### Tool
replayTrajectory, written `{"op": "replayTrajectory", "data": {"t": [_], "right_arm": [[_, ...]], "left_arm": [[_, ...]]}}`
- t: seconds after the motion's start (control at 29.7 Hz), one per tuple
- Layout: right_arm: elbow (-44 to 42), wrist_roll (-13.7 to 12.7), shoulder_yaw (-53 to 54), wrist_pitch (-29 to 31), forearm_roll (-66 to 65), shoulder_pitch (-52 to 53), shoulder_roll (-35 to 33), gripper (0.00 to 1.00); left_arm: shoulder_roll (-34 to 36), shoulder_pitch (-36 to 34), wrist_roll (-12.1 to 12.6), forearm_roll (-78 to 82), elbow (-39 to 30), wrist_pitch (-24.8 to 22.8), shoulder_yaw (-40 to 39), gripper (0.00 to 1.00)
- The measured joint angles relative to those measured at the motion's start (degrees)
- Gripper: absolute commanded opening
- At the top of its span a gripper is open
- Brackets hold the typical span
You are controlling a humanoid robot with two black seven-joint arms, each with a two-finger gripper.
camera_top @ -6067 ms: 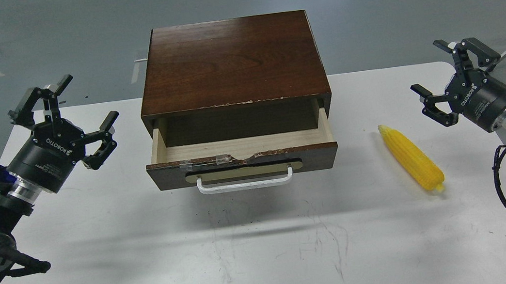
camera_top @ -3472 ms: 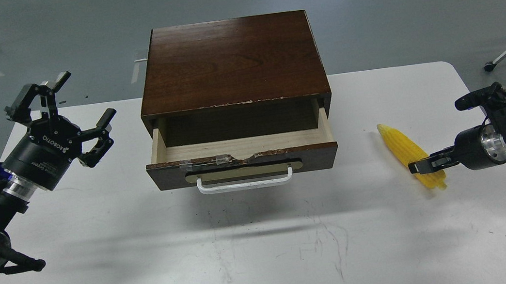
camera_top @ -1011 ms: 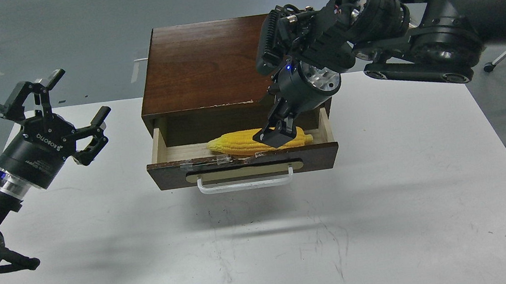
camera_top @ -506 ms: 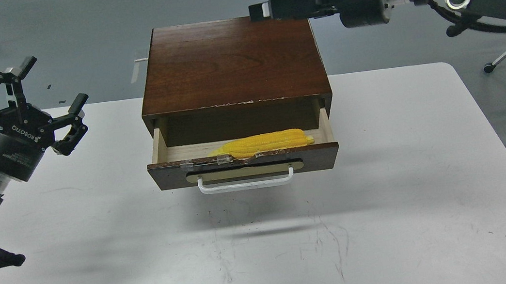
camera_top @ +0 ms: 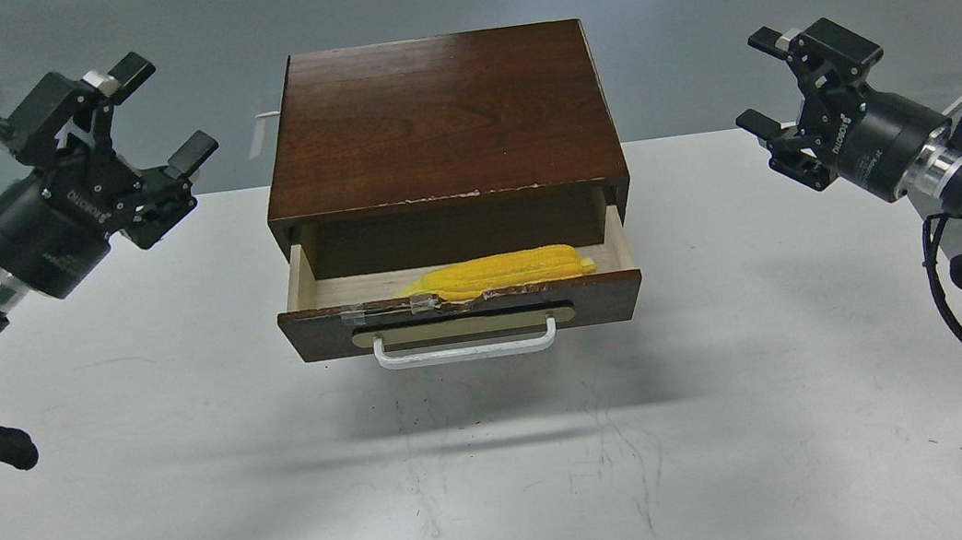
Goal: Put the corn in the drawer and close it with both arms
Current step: 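Raise the right gripper away from the drawer to its rest pose, then bring the left gripper down in front of the drawer's white handle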
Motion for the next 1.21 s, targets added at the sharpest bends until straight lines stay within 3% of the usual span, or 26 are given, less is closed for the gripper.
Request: {"op": "replayTrajectory", "data": {"t": [0.2,0.37,0.4,0.47,0.74,0.94,1.21], "right_arm": [[0.0,0.0,0.2,0.0,0.0,-2.6,0.0,0.97],[0.0,0.0,0.1,0.0,0.0,-3.8,0.0,0.97],[0.0,0.0,0.1,0.0,0.0,-4.1,0.0,0.97],[-0.2,0.0,0.0,0.0,0.0,-4.3,0.0,0.97],[-1.1,0.0,-0.2,-0.8,0.0,-5.0,0.0,0.97],[-1.1,0.0,-0.2,-1.8,0.0,-5.5,0.2,0.97],[-1.0,0.0,-0.2,-2.3,0.0,-5.6,0.6,0.97]], "left_arm": [[-2.5,-4.2,0.0,23.2,-10.4,0.0,0.6,0.91],[-7.8,-4.4,0.0,37.7,-15.2,0.0,5.1,0.36],[-8.3,-4.3,0.0,38.9,-15.4,0.0,6.4,0.20],[-9.0,-4.1,0.0,40.2,-15.7,0.0,9.3,0.02],[-9.4,0.0,0.0,40.7,-16.4,0.0,16.0,0.00],[-9.5,9.8,0.0,40.2,-15.2,0.2,16.2,0.00],[-9.5,14.6,0.0,36.6,-11.2,5.2,15.5,0.00]]}}
